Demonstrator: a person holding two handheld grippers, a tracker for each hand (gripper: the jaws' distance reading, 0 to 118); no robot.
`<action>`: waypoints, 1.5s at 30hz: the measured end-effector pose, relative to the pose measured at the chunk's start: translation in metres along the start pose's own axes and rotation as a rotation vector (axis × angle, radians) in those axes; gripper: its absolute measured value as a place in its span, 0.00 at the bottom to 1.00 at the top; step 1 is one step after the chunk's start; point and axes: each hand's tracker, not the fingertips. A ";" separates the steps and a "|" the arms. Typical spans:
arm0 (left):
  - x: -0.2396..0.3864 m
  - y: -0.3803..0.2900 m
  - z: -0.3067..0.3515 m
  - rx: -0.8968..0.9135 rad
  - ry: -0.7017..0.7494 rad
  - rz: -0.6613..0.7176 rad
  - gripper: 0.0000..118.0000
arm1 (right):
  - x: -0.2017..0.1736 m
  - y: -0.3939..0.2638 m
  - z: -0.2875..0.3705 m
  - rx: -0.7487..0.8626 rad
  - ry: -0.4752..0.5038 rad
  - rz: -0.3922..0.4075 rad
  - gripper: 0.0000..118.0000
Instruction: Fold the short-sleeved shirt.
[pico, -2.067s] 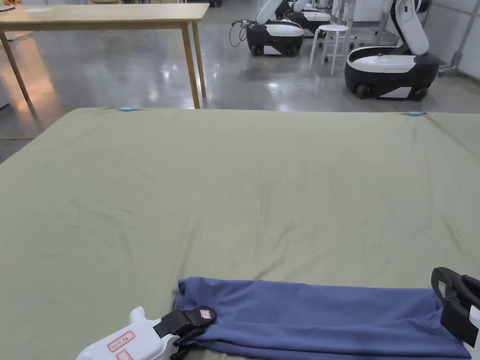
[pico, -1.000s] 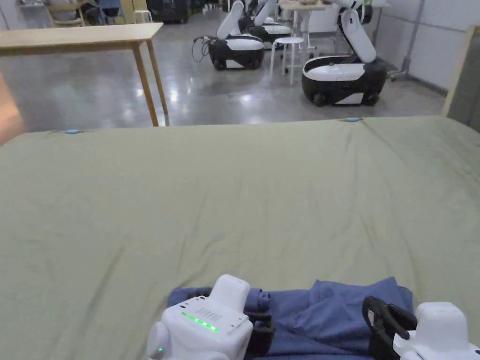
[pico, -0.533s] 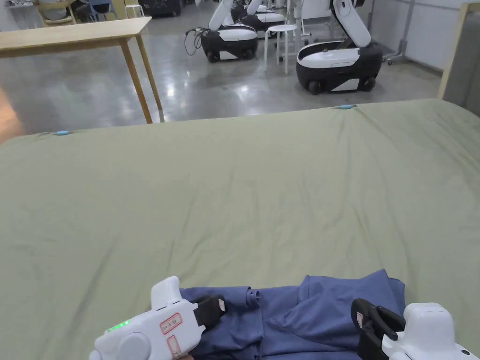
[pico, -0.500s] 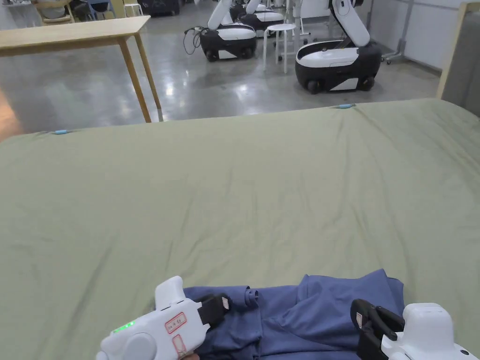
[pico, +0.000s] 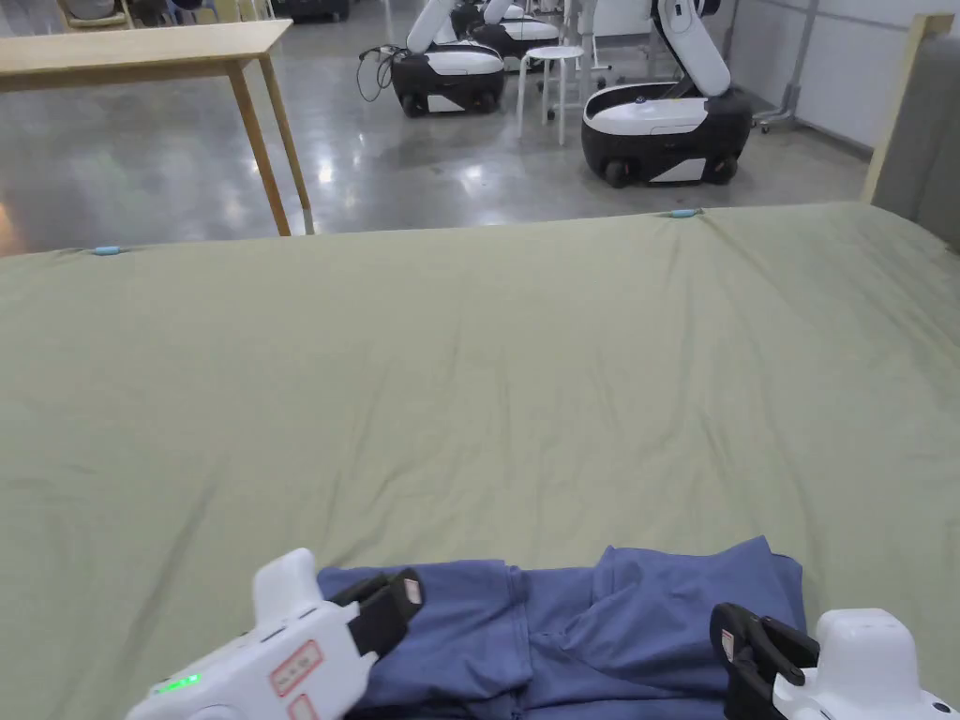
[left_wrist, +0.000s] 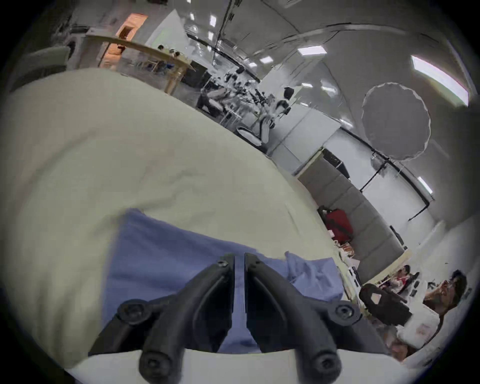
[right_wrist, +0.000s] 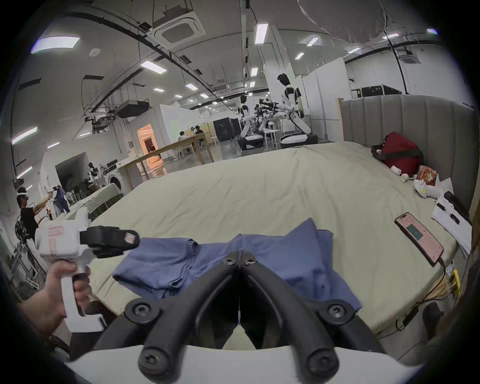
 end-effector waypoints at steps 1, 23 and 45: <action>-0.011 0.004 0.012 0.009 0.002 0.012 0.07 | -0.007 0.000 -0.004 -0.003 0.015 0.008 0.00; -0.120 -0.045 -0.040 -0.129 -0.441 0.754 0.20 | -0.054 0.003 -0.018 -0.058 0.086 0.058 0.00; -0.046 0.065 0.078 0.118 -0.032 -0.242 0.08 | -0.032 -0.001 -0.016 -0.058 0.065 0.034 0.00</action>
